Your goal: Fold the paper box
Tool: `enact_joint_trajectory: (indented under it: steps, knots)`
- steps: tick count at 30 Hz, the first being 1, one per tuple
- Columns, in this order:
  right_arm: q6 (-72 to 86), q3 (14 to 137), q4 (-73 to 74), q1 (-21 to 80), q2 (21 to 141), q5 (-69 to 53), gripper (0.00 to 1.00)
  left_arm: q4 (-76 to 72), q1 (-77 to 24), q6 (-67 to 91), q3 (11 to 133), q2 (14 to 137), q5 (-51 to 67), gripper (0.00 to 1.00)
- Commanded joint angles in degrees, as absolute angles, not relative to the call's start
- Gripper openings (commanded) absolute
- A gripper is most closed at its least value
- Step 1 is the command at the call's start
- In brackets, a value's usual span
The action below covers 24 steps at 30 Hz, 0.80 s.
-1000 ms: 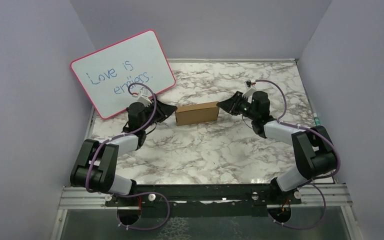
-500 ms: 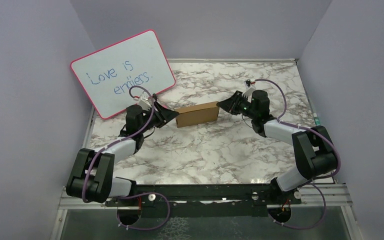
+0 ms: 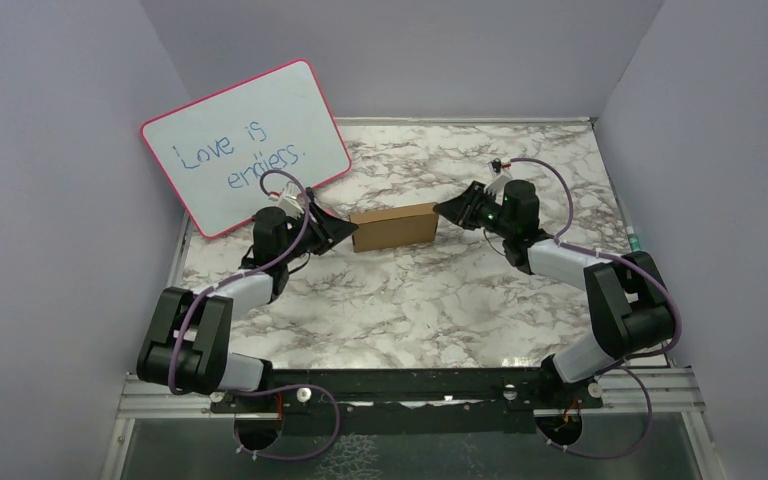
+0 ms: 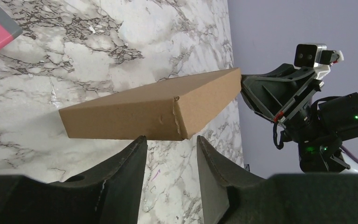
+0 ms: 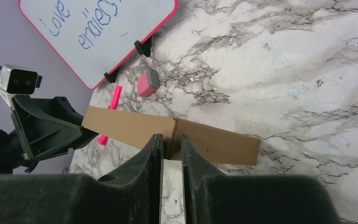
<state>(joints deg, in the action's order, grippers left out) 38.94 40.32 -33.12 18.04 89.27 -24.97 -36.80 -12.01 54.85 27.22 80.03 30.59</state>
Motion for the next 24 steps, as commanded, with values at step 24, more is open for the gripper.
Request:
enact_joint_trajectory:
  steps: [24]
  knots:
    - [34.63, 35.51, -23.35, 18.35, 92.68, -22.99, 0.14, -35.8, -8.94, 53.92, 22.73, 84.17, 23.83, 0.15]
